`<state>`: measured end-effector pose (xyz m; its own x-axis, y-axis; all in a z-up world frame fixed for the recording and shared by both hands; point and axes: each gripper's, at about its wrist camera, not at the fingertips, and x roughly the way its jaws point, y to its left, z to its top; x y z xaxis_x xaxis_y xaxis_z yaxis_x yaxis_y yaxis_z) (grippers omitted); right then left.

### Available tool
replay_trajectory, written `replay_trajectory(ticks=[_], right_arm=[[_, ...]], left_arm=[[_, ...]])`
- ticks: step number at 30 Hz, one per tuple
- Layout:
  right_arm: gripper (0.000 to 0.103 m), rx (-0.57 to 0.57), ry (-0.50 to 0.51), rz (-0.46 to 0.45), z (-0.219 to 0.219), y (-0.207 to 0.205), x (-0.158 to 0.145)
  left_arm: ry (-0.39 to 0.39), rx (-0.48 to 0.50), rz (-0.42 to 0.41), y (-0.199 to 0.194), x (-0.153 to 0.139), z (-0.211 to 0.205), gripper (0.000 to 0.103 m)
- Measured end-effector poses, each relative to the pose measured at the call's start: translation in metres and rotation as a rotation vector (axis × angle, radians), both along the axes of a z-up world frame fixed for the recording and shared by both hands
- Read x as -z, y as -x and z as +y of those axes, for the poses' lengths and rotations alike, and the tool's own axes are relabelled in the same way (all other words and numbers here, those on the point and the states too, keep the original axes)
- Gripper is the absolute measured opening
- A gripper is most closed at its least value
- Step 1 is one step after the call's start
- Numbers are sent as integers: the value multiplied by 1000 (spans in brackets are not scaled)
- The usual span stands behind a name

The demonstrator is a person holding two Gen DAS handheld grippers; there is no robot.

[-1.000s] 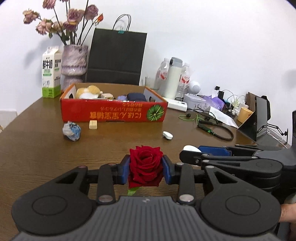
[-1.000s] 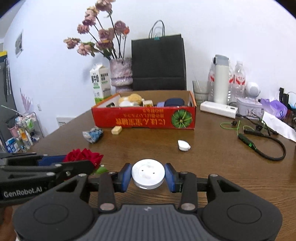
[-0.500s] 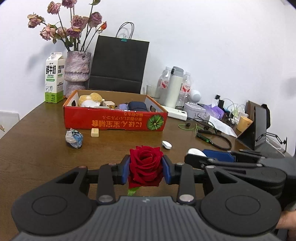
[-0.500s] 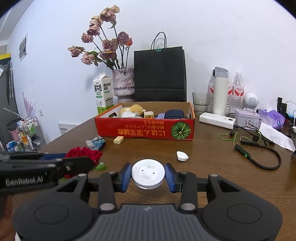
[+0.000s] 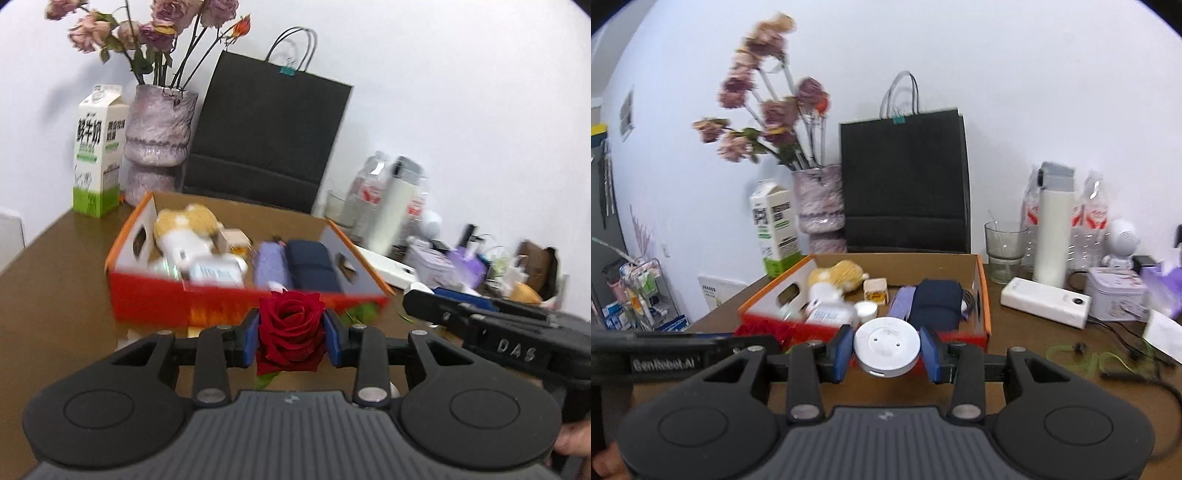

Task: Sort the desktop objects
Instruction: 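Carry the rose into the red box with the left tool while the right tool carries the disc in, then open both tools over the box and move them back over the table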

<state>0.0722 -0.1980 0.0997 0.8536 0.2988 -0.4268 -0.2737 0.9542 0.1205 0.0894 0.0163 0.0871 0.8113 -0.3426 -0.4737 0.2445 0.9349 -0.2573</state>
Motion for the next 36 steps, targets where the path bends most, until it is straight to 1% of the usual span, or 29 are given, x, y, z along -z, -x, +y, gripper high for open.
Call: replay_trajectory(ticks=[1,3,5,7,9,12,14,16,17,18,19,20,21,22,23,25,26,27,29,31,32,33,35,36], right_arm=[[38,0,-2,11,1,-17,-2],[38,4,21,55,7,-56,-5],[38,16,23,82,10,-91,-6],[38,54,38,153,9,-127,-5],[38,60,32,227,4,-155,1],[38,80,23,309,1,-185,15],[38,74,-11,346,2,-201,25],[38,56,-43,364,5,-216,31],[39,56,-56,365,8,-223,33],[40,59,-69,365,12,-231,34],[40,57,-84,369,13,-235,35],[40,54,-104,373,15,-242,37],[43,48,-128,375,16,-249,37],[45,43,-140,375,18,-255,38],[45,59,-130,373,21,-259,37],[48,97,-86,354,24,-261,33],[50,96,-82,337,24,-256,31],[55,91,-83,325,22,-250,30],[60,87,-60,322,19,-238,30],[64,82,-17,331,15,-220,30],[65,79,-8,334,13,-212,31],[67,71,1,336,10,-200,31],[69,69,9,322,5,-174,30],[74,60,18,307,3,-158,28]], left_arm=[[-6,-13,14,-18,-2,-1,36],[-14,-7,63,-59,-5,-4,36],[-30,-13,127,-96,-2,-8,36],[-47,-11,186,-130,5,-13,36],[-48,1,223,-150,13,-15,37],[-70,1,252,-173,25,-19,37],[-75,6,271,-187,31,-22,39],[-59,6,277,-196,34,-24,41],[-70,14,278,-198,33,-27,43],[-83,14,273,-199,32,-30,50],[-90,13,261,-197,30,-32,54],[-85,16,244,-195,29,-32,64],[-81,16,234,-195,28,-32,71],[-79,15,230,-194,26,-31,72],[-77,15,227,-193,25,-29,72],[-72,6,219,-187,22,-24,75],[-68,-3,212,-183,21,-21,80],[-62,-16,208,-179,20,-18,82],[-58,-53,219,-167,18,-14,82],[-48,-66,209,-150,16,-13,86],[-47,-69,197,-142,14,-12,92],[-54,-78,180,-130,12,-13,99],[-80,-101,144,-106,10,-15,101],[-99,-111,133,-93,9,-15,101]])
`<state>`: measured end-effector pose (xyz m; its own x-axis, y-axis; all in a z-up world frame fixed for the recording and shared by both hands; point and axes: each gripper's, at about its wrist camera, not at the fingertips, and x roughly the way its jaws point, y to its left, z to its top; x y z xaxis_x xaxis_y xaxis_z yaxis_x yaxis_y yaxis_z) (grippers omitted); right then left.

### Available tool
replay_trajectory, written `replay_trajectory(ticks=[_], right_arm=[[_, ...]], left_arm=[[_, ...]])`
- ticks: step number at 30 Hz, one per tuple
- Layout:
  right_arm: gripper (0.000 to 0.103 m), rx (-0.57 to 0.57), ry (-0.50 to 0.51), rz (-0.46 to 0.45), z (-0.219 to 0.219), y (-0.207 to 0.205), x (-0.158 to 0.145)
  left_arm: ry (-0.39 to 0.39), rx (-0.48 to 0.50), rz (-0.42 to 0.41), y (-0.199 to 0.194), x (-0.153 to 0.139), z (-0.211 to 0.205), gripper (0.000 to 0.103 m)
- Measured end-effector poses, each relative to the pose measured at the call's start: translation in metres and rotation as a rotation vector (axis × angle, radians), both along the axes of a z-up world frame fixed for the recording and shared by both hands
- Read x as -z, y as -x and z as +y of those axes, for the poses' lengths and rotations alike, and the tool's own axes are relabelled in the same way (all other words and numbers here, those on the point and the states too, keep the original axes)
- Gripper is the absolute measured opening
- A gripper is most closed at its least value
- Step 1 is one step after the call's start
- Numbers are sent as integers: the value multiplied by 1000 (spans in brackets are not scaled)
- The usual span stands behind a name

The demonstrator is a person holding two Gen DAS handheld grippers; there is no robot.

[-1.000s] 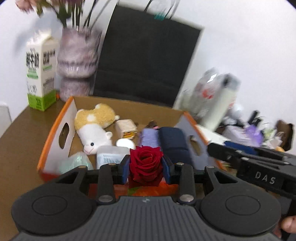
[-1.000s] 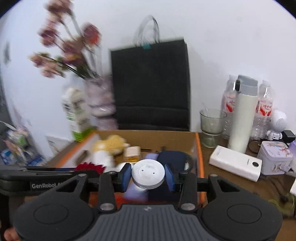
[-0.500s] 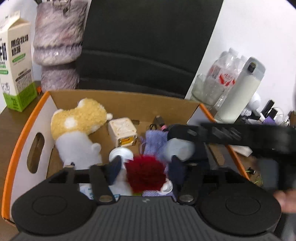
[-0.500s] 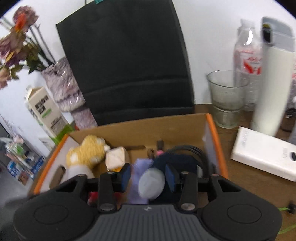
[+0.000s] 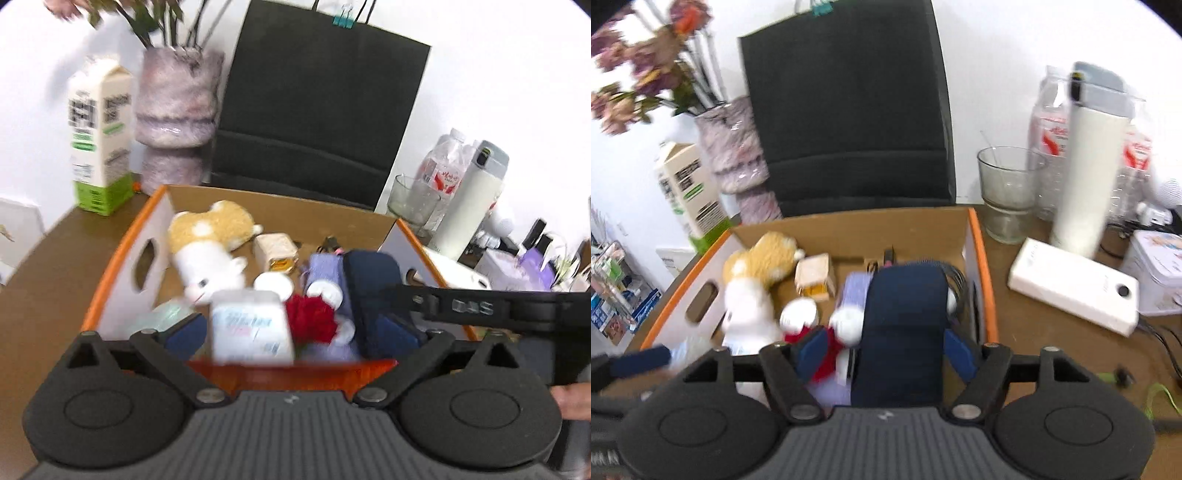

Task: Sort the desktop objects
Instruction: 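Open both tools over the box and move them back over the table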

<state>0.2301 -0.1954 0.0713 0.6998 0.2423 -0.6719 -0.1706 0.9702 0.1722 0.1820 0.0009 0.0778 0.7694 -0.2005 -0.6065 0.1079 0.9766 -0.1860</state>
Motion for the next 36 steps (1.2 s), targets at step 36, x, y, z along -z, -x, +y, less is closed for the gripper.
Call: replay_trajectory(ticks=[36], right_arm=[[92,108,99,-187,-6,325,69]], left_arm=[[-147,-24,-106,261,79,-3,103]])
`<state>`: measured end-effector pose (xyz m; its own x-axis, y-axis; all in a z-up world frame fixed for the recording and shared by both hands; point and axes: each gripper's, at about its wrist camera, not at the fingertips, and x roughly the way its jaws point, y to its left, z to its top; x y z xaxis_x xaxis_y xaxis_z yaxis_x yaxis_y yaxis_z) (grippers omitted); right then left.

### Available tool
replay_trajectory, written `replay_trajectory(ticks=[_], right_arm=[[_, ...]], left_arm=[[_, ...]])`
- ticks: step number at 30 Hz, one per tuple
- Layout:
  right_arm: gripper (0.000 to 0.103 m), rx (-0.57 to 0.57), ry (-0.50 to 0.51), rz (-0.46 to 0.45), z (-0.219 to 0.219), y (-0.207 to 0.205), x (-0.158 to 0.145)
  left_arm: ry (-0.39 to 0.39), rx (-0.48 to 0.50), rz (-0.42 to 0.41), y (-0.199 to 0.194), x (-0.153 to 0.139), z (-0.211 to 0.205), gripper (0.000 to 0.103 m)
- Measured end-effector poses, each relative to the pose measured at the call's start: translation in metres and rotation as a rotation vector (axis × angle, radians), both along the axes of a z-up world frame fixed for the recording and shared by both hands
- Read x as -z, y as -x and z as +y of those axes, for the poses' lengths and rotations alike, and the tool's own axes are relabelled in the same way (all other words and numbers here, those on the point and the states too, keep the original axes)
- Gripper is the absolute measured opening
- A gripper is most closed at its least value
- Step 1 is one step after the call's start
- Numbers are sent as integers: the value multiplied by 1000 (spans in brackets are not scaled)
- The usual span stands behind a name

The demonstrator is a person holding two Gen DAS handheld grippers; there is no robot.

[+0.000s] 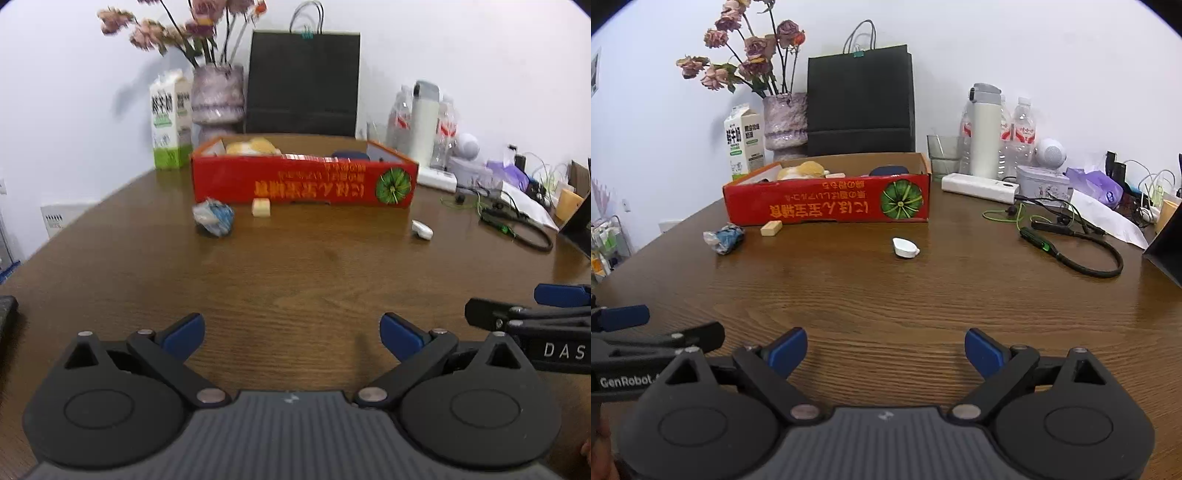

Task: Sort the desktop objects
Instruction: 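Open both tools over the box and move them back over the table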

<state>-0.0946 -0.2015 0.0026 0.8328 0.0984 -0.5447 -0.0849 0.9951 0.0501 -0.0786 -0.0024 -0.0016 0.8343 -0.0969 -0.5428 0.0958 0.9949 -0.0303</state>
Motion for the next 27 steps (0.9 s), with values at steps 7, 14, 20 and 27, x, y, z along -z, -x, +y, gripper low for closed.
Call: replay_trajectory(ticks=[7,14,20,27], right_arm=[[93,-6,-12,11,0,-2,2],[93,0,-28,17,-3,-2,3],[93,9,-39,27,-4,-5,4],[93,6,-51,51,-6,-8,5]], left_arm=[[13,9,59,-8,4,1,103],[0,31,85,-12,7,-3,103],[20,40,111,-16,8,0,103],[42,39,109,-17,8,2,103]])
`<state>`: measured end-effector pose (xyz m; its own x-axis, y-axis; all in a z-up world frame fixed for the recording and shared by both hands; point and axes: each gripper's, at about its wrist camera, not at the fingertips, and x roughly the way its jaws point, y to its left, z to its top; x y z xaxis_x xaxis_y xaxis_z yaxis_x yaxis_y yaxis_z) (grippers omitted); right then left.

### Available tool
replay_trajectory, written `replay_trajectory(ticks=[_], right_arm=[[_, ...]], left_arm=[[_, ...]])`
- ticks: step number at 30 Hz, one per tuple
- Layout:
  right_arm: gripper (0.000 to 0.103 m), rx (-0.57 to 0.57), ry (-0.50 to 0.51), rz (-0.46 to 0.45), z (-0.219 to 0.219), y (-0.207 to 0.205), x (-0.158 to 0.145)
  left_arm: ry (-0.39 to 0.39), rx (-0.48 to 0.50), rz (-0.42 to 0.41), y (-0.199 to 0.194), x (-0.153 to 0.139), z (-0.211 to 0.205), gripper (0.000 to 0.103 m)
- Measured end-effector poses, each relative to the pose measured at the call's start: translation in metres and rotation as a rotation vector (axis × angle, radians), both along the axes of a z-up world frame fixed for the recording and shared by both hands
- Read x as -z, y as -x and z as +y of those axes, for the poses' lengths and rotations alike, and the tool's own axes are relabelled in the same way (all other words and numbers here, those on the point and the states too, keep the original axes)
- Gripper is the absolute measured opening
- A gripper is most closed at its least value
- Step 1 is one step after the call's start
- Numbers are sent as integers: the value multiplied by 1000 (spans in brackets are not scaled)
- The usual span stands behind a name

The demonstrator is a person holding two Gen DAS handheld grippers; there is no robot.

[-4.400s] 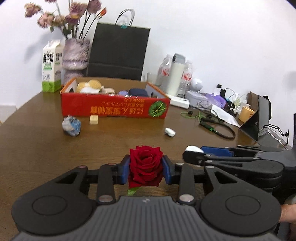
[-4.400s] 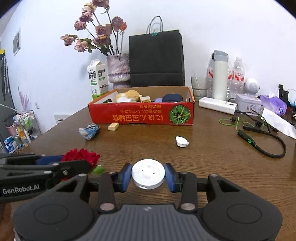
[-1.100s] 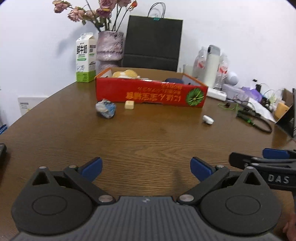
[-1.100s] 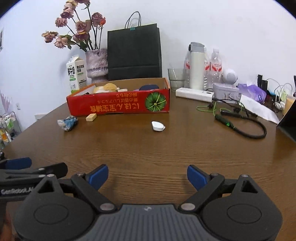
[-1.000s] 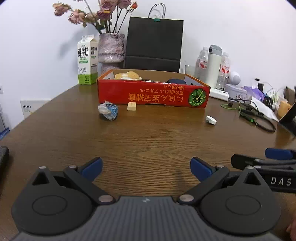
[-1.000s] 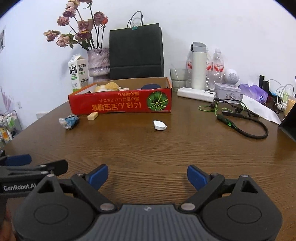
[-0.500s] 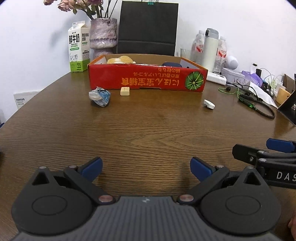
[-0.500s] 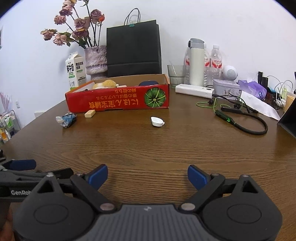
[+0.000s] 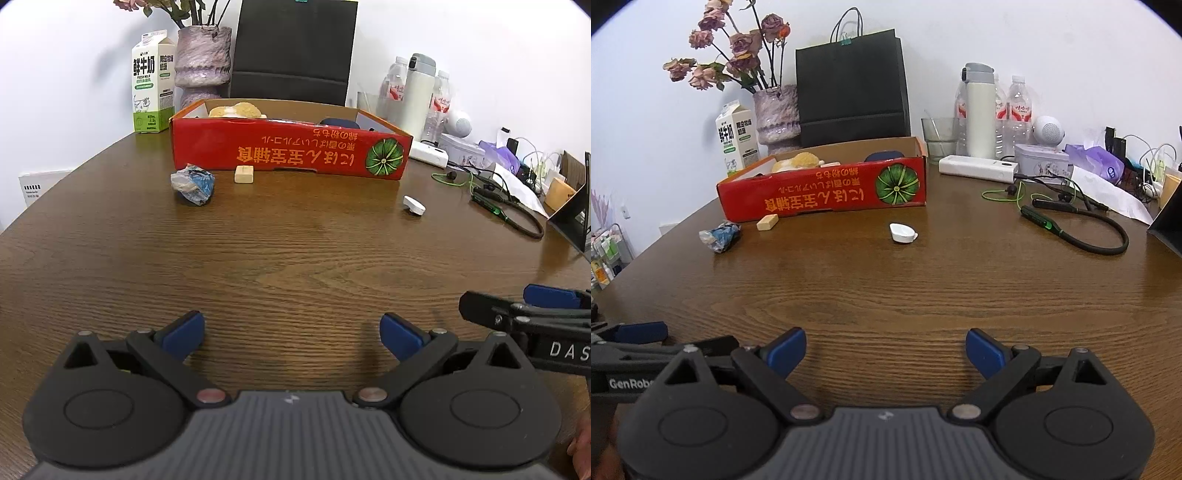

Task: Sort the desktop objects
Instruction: 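Open both tools over the box and move them back over the table, then grasp the crumpled snack bag with the left tool while the right tool grasps the beige block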

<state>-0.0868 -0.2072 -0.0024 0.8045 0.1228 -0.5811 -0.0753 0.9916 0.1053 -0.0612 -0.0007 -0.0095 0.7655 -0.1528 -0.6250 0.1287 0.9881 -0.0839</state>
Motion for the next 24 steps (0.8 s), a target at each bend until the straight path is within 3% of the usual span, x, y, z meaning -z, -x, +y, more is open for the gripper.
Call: replay_trajectory(ticks=[9,14,20,24], right_arm=[[93,-15,-4,36,0,-7,1],[90,-49,20,41,7,-10,1],[86,-61,50,7,10,-26,-6],[86,-51,50,-4,8,-42,-11]], left_arm=[[14,-10,-9,-1,-2,4,103],[-29,3,-48,-10,-10,4,103],[-71,-35,-141,-41,-27,19,103],[-101,-101,-142,-69,-28,30,103]])
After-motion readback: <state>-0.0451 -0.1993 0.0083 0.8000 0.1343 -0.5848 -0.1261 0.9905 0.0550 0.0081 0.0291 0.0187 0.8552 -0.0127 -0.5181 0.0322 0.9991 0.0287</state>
